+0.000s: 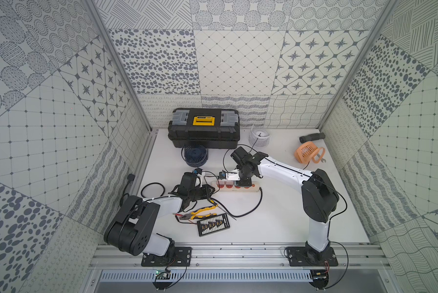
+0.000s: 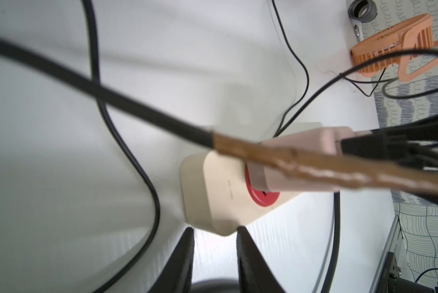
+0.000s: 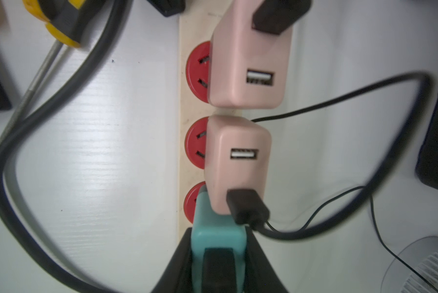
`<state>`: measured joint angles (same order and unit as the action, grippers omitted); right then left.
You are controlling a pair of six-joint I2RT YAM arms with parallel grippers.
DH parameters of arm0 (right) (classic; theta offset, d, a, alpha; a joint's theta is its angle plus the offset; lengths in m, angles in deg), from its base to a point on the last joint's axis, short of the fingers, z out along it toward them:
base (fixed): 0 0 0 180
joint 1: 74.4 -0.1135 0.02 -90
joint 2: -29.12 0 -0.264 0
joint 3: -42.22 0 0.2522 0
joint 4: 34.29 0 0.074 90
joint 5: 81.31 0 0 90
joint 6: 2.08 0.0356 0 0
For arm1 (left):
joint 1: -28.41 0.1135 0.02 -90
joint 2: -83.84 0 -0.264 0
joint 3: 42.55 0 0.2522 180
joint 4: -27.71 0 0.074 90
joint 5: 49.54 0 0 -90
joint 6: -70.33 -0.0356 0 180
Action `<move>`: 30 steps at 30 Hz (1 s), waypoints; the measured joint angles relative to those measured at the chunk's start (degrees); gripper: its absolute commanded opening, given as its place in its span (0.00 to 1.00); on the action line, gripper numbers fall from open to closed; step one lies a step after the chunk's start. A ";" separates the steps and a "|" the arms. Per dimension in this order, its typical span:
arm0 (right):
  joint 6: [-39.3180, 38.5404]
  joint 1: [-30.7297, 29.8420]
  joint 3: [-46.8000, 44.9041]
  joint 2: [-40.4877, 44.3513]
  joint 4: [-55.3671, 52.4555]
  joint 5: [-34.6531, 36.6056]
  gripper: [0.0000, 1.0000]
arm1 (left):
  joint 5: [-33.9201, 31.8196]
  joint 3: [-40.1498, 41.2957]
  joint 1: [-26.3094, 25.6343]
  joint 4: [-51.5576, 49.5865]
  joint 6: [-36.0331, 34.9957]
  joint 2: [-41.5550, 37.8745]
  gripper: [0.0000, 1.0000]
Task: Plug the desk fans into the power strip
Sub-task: Insert the plug into the socket.
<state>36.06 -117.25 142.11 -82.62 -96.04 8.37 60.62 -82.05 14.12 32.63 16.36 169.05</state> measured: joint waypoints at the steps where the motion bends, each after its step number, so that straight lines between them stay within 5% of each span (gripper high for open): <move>1: 0.00 -0.24 0.46 -0.35 -0.28 0.48 0.00 | 0.00 0.11 0.00 -0.37 0.00 -0.02 0.31; 30: 5.70 -0.33 8.85 -7.08 -8.61 2.97 0.00 | 3.89 -4.61 0.92 -2.12 -1.22 5.86 0.31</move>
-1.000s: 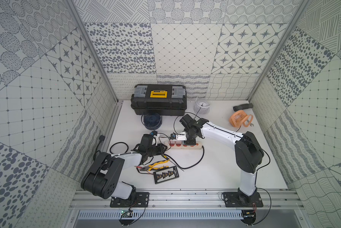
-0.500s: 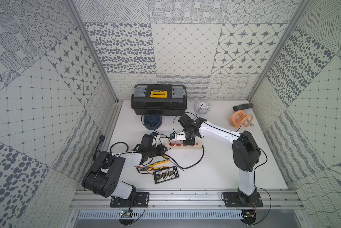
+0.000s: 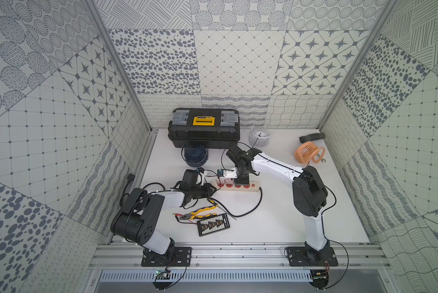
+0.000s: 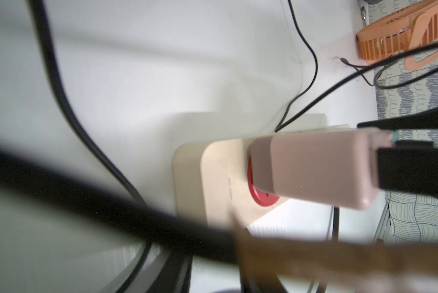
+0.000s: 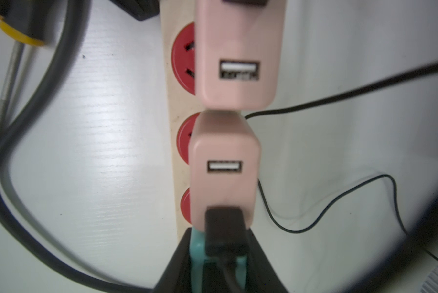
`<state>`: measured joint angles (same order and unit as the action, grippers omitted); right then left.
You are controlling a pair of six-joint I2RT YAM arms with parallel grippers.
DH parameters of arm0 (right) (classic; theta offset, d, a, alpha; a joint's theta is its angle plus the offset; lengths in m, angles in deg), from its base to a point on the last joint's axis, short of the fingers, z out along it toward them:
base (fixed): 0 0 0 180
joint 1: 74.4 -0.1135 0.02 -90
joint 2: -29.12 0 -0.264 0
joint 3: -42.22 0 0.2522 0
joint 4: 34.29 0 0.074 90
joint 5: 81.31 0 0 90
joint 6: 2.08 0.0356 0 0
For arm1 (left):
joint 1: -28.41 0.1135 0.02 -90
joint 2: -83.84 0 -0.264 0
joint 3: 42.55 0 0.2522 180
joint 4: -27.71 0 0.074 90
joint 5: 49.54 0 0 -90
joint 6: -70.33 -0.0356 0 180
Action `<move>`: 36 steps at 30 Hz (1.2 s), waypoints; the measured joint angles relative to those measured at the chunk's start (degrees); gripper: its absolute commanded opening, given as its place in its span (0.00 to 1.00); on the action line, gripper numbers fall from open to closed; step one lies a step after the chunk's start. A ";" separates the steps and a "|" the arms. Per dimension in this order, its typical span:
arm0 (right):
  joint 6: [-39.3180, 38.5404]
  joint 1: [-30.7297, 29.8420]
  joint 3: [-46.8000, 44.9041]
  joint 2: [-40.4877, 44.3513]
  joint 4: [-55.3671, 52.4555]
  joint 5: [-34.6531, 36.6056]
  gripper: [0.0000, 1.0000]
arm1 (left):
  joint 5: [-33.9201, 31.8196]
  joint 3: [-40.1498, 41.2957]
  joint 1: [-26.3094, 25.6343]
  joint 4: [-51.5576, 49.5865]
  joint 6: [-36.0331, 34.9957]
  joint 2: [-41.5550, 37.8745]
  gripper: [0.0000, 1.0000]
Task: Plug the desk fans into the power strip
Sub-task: Insert the plug into the socket, then reset both arms
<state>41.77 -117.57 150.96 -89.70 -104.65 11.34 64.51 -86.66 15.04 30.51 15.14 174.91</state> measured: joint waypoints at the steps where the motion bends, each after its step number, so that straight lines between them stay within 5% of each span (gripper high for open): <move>1: 0.33 -0.11 0.02 -0.07 0.00 0.42 0.00 | 0.24 -0.07 0.13 0.31 0.00 0.28 0.32; 5: 1.38 -0.22 0.11 -0.11 0.20 0.79 0.00 | 0.79 -0.11 0.24 1.40 0.00 0.87 0.31; 12: 3.21 -0.20 -1.01 2.43 1.81 0.57 0.35 | 0.26 -0.07 0.24 1.27 -0.22 0.26 0.33; 19: 7.37 0.70 -4.66 5.38 2.23 0.83 0.57 | -1.09 0.04 0.24 0.72 -0.63 -2.91 0.39; 27: 12.46 1.60 -11.56 27.69 4.70 -2.56 0.76 | -3.50 2.91 0.24 -1.14 -1.27 -11.74 0.55; 36: 24.90 10.56 -34.21 53.96 17.40 -9.22 0.95 | -7.98 6.75 0.24 -7.32 -2.89 -31.28 0.70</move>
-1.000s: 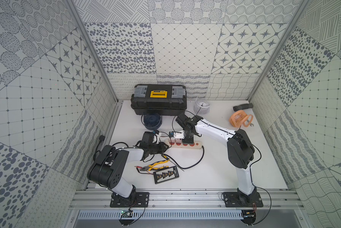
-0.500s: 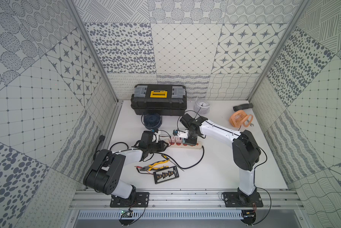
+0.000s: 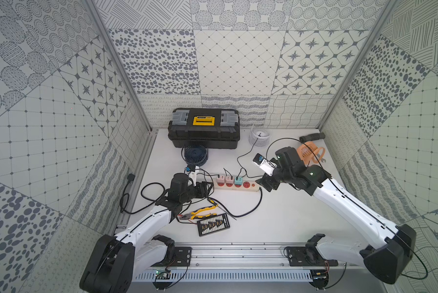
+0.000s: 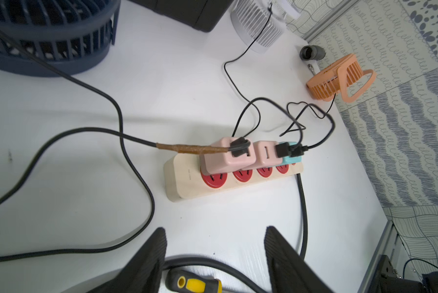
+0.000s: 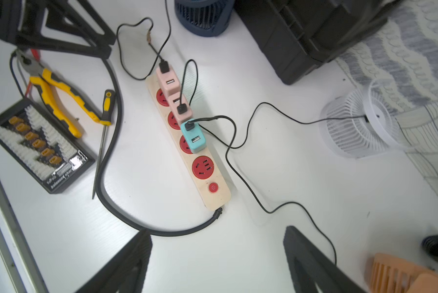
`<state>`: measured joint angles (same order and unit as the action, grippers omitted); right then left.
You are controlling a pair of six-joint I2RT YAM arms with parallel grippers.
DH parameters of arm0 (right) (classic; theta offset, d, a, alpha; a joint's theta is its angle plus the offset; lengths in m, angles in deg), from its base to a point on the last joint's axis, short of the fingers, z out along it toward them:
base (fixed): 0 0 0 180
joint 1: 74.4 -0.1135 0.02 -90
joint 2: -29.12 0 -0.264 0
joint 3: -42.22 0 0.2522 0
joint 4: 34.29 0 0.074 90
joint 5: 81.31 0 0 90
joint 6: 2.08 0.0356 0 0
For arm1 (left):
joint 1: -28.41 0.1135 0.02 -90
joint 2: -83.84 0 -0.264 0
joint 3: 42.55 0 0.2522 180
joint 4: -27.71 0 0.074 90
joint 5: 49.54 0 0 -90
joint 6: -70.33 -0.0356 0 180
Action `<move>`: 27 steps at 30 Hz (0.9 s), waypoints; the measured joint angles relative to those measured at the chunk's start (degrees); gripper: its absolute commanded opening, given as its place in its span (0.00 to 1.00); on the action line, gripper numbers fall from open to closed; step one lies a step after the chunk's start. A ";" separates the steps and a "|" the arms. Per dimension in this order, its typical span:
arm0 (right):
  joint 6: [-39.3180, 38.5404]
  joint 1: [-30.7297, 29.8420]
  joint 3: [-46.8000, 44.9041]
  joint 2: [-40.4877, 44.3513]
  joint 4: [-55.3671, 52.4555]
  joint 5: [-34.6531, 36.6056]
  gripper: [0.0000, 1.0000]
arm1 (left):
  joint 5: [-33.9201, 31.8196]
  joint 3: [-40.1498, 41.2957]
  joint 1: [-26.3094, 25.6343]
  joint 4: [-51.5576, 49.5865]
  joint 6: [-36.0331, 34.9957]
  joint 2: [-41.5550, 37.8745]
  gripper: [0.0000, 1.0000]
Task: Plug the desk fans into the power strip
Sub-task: Reset both arms
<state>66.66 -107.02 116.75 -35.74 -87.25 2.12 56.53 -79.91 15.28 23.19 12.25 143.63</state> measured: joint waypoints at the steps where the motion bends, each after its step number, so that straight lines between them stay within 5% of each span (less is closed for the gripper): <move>1: 1.75 1.11 -2.51 2.75 2.08 -0.15 0.97 | -0.98 0.13 0.00 -0.87 -0.44 -2.47 0.74; 6: 11.15 6.58 -17.29 15.34 14.93 1.20 0.97 | -6.54 1.20 0.07 -3.78 -2.51 -13.53 0.97; 13: 23.21 20.52 -35.36 19.34 31.34 3.43 0.97 | -17.03 3.45 0.46 -3.34 -6.29 -16.46 0.98; 20: 28.65 33.70 -40.35 11.63 43.21 3.45 0.97 | -25.05 4.94 2.36 3.39 -12.59 -7.13 0.98; 27: 27.87 34.75 -43.56 -0.42 64.41 4.04 0.97 | -27.54 7.89 3.82 21.46 -21.84 11.61 0.98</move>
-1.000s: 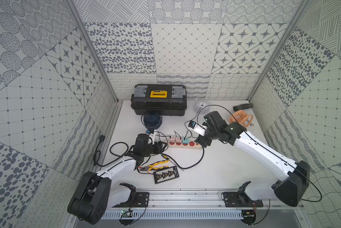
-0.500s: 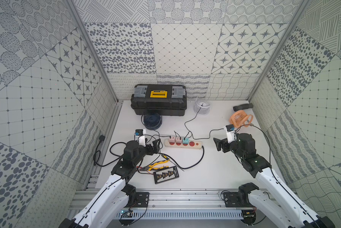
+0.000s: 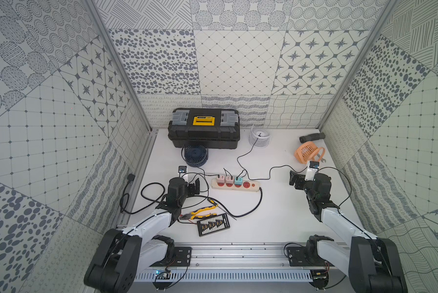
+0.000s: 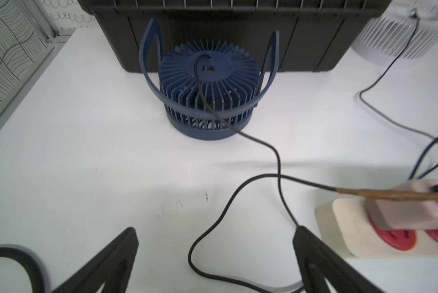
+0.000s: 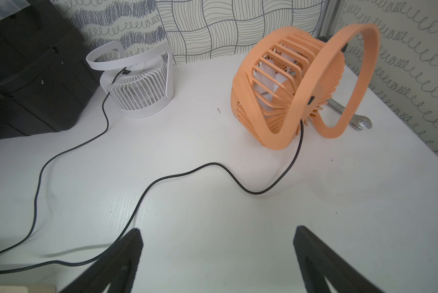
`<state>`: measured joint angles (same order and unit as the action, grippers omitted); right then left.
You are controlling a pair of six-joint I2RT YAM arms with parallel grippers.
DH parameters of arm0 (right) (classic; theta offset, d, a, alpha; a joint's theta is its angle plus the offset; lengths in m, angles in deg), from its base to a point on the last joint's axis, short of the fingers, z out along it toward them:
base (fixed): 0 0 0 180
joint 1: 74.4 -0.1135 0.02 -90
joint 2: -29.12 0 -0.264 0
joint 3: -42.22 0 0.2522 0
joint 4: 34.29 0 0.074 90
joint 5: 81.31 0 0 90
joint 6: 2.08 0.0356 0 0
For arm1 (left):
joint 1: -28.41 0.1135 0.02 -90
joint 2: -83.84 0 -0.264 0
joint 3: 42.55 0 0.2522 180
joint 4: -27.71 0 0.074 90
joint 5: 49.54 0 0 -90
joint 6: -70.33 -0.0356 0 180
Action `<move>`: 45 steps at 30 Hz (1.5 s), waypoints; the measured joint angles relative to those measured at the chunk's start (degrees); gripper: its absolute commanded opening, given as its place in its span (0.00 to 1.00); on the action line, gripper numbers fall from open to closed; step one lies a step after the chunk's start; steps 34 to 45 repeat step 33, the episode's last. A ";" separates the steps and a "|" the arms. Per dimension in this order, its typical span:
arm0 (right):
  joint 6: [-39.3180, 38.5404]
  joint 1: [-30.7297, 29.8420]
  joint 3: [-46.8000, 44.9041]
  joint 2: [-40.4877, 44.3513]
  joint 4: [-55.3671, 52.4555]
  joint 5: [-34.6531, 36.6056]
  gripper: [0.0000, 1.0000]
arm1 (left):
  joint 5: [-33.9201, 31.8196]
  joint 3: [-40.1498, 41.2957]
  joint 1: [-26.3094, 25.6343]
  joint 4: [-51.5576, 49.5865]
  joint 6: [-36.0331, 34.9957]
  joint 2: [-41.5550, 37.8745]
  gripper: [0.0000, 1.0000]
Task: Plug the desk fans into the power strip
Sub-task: Reset both arms
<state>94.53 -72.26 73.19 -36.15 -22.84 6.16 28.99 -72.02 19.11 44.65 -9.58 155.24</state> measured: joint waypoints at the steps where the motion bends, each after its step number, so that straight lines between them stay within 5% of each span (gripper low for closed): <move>1: -0.17 0.00 -0.59 -2.05 2.91 -0.11 0.97 | 0.02 0.35 0.20 2.36 -1.09 2.62 0.98; 5: -1.38 0.00 -0.87 -9.14 10.36 -2.08 0.97 | 0.83 0.72 1.27 13.66 -5.18 14.16 0.98; 14: -4.87 -1.44 2.73 -24.20 23.69 -7.91 0.97 | 2.21 -4.68 4.90 18.99 -6.99 18.60 0.98; 45: -4.48 -2.43 4.90 -24.35 23.98 -0.98 0.97 | 5.84 -6.71 6.40 19.21 -7.04 18.86 0.98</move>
